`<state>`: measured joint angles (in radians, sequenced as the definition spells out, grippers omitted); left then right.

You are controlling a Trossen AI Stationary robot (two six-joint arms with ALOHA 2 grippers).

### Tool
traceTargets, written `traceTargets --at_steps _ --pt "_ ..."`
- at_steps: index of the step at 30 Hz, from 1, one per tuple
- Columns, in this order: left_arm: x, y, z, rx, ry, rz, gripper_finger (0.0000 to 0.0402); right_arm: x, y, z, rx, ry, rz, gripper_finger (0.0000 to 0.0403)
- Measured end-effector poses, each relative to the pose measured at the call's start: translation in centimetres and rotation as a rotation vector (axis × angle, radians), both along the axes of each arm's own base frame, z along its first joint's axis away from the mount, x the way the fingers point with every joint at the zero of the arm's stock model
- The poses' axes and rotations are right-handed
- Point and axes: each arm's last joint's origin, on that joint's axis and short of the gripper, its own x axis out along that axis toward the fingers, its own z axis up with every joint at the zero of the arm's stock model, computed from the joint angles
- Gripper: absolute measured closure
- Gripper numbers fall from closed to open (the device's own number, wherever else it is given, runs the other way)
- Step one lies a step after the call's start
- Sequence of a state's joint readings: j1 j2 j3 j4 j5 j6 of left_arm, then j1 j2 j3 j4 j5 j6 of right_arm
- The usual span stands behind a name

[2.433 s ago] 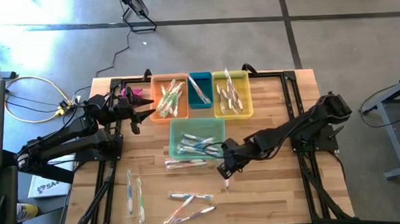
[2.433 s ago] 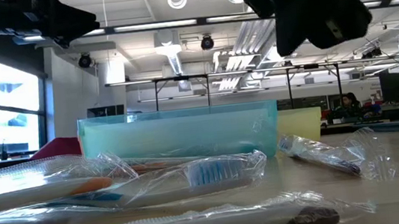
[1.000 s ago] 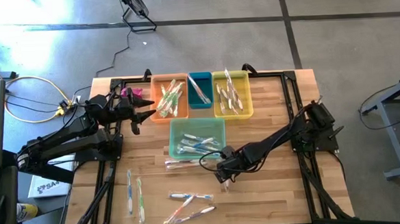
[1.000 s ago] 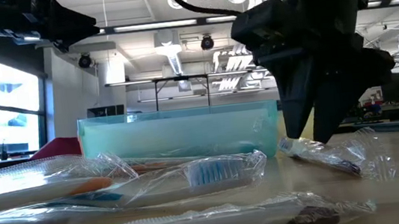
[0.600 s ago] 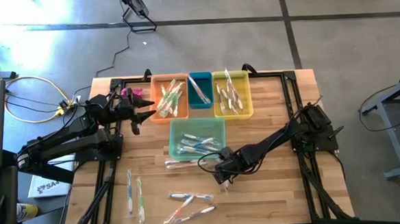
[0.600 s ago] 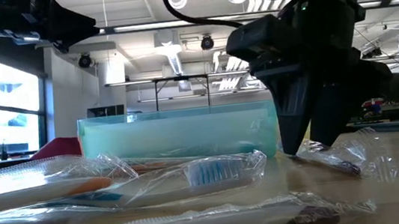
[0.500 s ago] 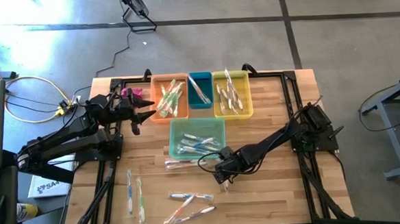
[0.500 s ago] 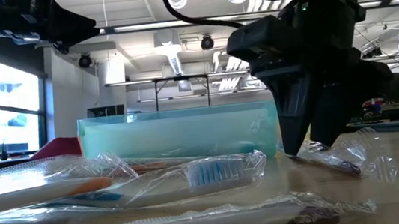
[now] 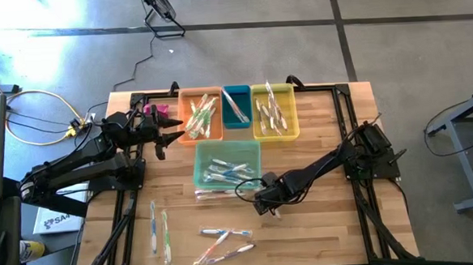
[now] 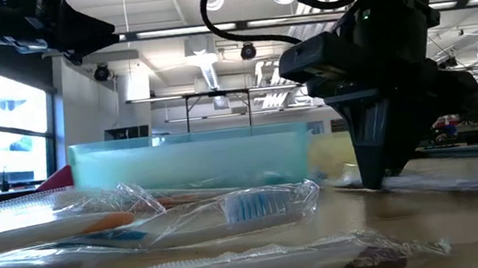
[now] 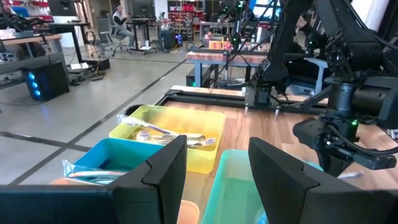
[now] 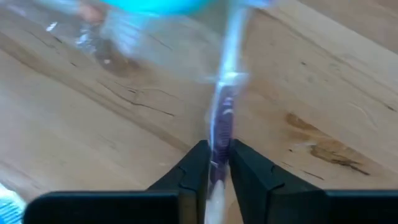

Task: Pick & Place Toothbrushes
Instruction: Put the purple toothbrush into the yellow bin

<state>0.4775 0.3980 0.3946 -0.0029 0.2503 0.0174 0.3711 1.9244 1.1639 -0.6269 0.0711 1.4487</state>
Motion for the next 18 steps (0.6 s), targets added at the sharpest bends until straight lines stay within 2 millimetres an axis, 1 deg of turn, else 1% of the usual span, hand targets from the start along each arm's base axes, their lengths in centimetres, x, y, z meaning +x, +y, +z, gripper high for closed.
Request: traceTargets --at_steps 10,14,16,18 --pt "0.0 0.0 0.0 0.0 0.0 -0.001 0.0233 -0.2 -0.2 0.0 0.046 0.04 -0.012 0.0392" --pt "0.0 0.0 0.0 0.0 0.0 -0.001 0.0233 -0.8 -0.2 0.8 0.033 0.053 -0.013 0.0394" --pt "0.0 0.0 0.0 -0.001 0.0 -0.001 0.0233 -1.6 -0.4 1.3 0.006 0.096 -0.016 0.0395" --pt "0.0 0.0 0.0 -0.001 0.0 -0.001 0.0233 -2.2 -0.7 2.1 -0.026 0.104 -0.033 0.0395"
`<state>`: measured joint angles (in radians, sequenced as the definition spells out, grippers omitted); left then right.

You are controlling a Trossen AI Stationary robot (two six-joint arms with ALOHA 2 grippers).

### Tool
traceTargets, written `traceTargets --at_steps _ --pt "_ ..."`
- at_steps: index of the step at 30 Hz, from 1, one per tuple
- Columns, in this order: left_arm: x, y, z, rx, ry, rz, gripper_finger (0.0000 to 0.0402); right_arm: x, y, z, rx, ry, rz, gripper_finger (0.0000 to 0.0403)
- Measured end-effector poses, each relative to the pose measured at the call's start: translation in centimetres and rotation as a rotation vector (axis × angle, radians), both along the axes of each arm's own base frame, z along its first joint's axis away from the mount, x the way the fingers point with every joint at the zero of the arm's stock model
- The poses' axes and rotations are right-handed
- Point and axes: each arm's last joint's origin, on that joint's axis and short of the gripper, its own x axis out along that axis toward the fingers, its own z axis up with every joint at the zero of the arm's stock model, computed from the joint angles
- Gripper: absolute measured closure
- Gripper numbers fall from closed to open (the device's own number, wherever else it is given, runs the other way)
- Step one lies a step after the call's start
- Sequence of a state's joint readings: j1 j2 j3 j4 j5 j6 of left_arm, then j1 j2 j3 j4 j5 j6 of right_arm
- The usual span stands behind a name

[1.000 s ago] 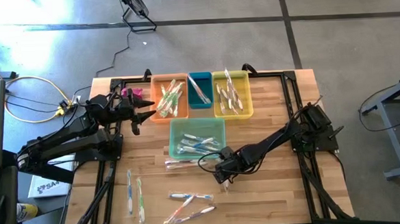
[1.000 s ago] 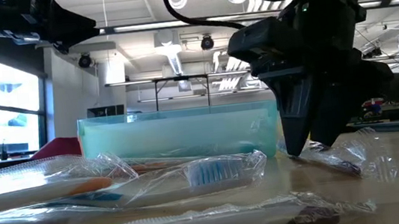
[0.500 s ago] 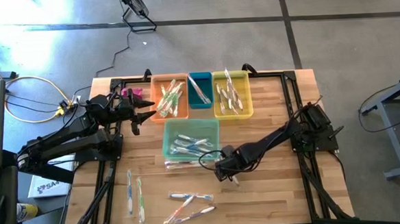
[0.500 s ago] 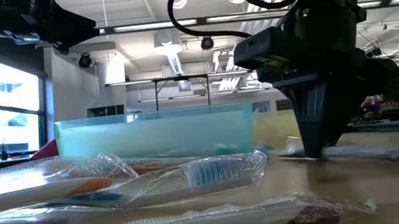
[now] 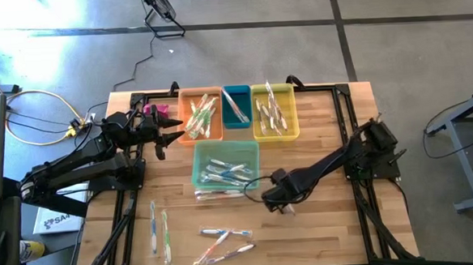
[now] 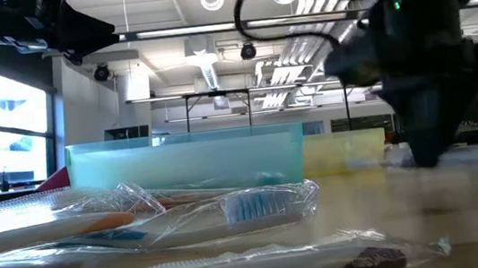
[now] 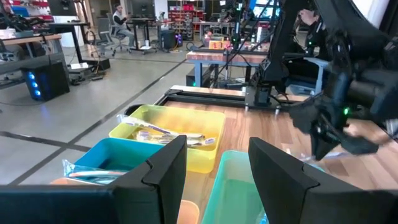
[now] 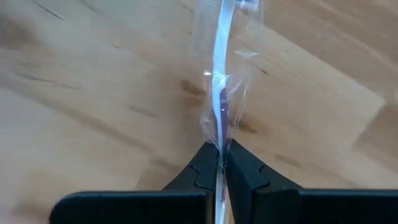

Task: Pick & Place Toothbrushes
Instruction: Put the purple toothbrush into the yellow bin

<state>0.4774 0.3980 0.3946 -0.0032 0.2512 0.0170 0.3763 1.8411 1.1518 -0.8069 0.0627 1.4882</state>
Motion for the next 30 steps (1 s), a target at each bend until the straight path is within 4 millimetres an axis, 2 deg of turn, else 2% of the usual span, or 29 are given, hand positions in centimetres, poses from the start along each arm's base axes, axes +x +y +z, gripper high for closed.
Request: traceTargets --at_steps 6,16,23,30 --pt "0.0 0.0 0.0 0.0 0.0 0.0 0.0233 -2.0 -0.6 2.4 -0.082 0.054 -0.037 0.0397" --pt "0.0 0.0 0.0 -0.001 0.0 0.0 0.0233 -3.2 -2.4 7.0 -0.212 -0.134 -0.032 0.0397" --pt "0.0 0.0 0.0 -0.001 0.0 0.001 0.0233 -3.5 -5.7 9.6 -0.352 -0.221 0.001 0.0397" --pt "0.0 0.0 0.0 -0.001 0.0 0.0 0.0233 -2.4 -10.1 10.2 -0.405 -0.223 0.084 0.0397"
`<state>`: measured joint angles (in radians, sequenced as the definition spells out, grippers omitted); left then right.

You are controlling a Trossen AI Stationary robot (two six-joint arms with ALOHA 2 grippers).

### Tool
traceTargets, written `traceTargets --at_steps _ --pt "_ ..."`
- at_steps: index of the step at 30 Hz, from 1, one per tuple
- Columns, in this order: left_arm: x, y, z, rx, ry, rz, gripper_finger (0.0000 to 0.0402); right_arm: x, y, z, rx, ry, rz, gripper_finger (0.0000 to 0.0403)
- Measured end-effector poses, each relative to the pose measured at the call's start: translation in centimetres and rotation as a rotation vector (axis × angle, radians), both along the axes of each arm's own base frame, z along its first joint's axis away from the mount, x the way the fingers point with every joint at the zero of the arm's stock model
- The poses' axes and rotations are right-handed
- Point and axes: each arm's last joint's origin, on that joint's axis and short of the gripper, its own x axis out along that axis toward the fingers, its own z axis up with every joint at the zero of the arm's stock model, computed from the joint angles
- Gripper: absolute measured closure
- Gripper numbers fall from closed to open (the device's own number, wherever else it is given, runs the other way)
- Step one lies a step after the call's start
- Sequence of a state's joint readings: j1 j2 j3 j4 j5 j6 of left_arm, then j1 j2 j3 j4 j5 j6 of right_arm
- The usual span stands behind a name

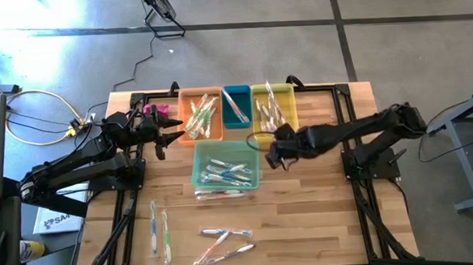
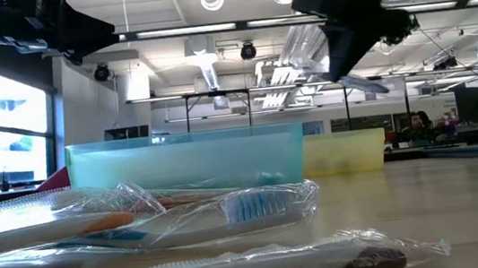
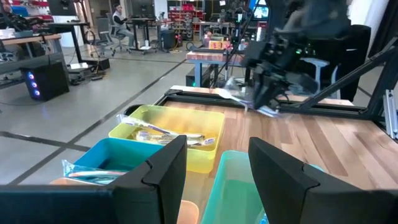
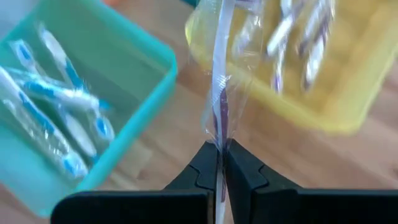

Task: Pick & Place Toothbrushes
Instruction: Put the purple toothbrush into the yellow bin

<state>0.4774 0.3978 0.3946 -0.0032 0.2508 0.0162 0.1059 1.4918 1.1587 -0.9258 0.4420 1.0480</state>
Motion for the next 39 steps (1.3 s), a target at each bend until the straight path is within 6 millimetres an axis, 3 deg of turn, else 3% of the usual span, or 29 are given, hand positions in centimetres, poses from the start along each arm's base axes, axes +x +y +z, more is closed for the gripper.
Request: traceTargets --at_steps 10,20,30,39 --pt "0.0 0.0 0.0 0.001 0.0 0.0 0.0233 1.7 -6.6 0.8 -0.036 -0.091 0.122 0.0397" --pt "0.0 0.0 0.0 0.005 0.001 0.0 0.0233 1.0 -12.4 1.2 -0.125 -0.098 0.086 0.0397" --pt "0.0 0.0 0.0 0.005 0.001 0.001 0.0233 0.7 -15.4 0.4 -0.164 -0.058 0.049 0.0397" --pt "0.0 0.0 0.0 0.005 0.0 0.002 0.0233 1.8 -17.1 -2.9 -0.153 0.041 0.043 0.0397"
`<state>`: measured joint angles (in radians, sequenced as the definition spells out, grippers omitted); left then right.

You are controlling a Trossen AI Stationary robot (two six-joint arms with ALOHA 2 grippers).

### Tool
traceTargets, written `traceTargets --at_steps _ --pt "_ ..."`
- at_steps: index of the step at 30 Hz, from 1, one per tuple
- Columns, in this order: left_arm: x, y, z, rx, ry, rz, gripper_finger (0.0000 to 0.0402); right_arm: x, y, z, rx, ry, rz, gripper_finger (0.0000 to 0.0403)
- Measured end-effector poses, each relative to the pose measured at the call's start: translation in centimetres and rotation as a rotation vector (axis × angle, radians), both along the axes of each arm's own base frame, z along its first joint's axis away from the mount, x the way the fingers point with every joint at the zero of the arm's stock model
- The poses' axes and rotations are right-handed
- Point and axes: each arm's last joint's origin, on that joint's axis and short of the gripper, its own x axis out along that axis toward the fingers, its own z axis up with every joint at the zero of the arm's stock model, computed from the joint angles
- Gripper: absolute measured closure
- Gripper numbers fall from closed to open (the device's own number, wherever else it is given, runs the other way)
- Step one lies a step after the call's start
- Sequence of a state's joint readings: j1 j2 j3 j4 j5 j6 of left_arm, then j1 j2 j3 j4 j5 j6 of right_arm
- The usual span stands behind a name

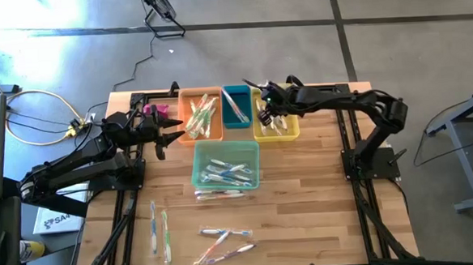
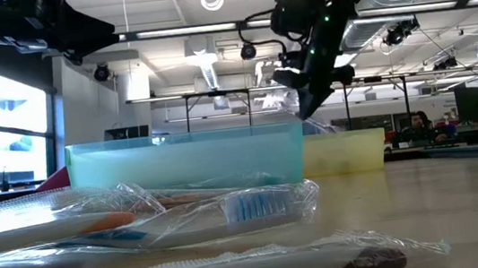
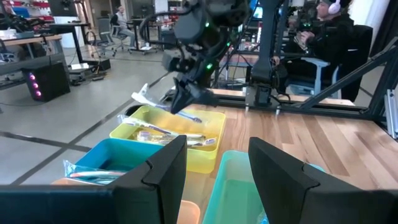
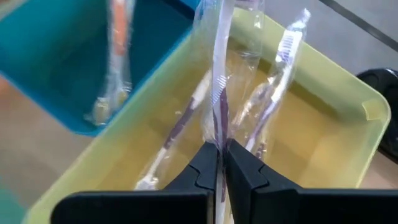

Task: Pick & Place Toothbrushes
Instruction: Put the purple toothbrush into the yellow bin

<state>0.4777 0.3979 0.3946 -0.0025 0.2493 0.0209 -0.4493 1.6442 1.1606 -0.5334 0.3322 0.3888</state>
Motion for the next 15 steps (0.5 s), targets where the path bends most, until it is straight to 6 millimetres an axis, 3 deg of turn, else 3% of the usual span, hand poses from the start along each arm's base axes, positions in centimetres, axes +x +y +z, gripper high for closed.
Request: traceTargets --at_steps 10,15 --pt "0.0 0.0 0.0 0.0 0.0 -0.001 0.0233 0.3 -1.4 -2.5 0.032 0.062 -0.031 0.0397" --pt "0.0 0.0 0.0 0.008 0.002 0.0 0.0233 0.5 -1.4 -2.6 0.029 0.054 -0.029 0.0397"
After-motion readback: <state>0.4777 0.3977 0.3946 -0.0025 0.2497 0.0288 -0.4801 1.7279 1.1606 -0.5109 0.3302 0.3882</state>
